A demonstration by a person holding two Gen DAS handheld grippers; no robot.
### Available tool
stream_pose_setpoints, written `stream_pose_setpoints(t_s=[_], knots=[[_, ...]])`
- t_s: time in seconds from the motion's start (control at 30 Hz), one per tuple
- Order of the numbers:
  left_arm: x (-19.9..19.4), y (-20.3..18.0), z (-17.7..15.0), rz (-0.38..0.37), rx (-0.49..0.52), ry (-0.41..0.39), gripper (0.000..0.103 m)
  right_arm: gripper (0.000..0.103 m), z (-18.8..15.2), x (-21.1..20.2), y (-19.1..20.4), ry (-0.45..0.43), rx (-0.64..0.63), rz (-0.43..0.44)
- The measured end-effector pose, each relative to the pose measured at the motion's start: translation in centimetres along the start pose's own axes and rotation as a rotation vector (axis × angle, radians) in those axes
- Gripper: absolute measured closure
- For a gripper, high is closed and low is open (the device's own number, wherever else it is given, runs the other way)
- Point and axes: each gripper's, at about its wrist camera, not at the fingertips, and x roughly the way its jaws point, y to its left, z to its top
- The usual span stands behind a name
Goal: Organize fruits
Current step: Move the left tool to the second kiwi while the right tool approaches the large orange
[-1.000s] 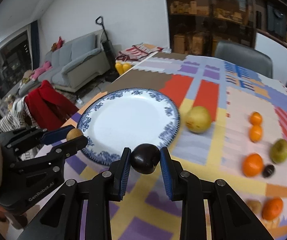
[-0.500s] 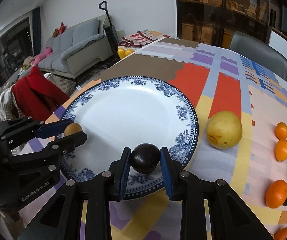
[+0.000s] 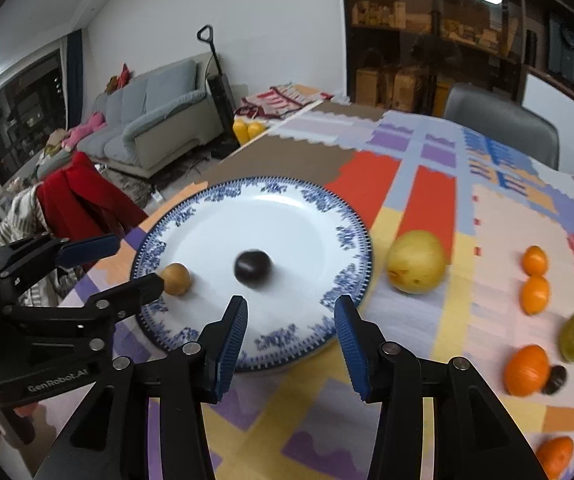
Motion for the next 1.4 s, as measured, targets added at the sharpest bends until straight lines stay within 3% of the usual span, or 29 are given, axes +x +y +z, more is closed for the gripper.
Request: stream_pose_setpoints(t_s=[0.1, 0.27, 0.4, 0.5, 0.73, 1.17, 1.4], knots=[[-2.1, -1.3, -0.3, 0.009, 0.009, -0.038, 0.033, 0.045, -0.6, -2.4, -0.5, -0.038, 0.015, -0.027], [-5.4, -3.5, -0.6, -0.014, 0.01, -0.092, 0.025, 0.044, -1.7, -6.2, -1.6, -0.089, 0.022, -0.061], [-7.8, -5.6, -0.5, -0.042, 0.012, -0.138, 0.022, 0.035, -2.8, -10.0, -2.7, -0.15, 0.032, -0.11], [-9.3, -7.4, -0.4, -0.057, 0.026, -0.17, 0.02, 0.035, -3.6, -12.5, -3.4, -0.187, 0.019, -0.154], [-11.3, -11.4, -0.3, -0.107, 0.073, -0.22, 0.015, 0.029, -5.7, -17.2, -5.3, -0.249, 0.026, -0.222], [-11.4, -18.6, -0.7, -0.169, 0.215, -0.268, 0.014, 0.029, -9.4, -20.7, -10.0, -0.226, 0.027, -0.294], [-9.7, -21.7, -0.8, -0.216, 0.295, -0.248, 0.014, 0.029, -10.9, -20.6, -12.0, -0.183, -0.021, -0.312]])
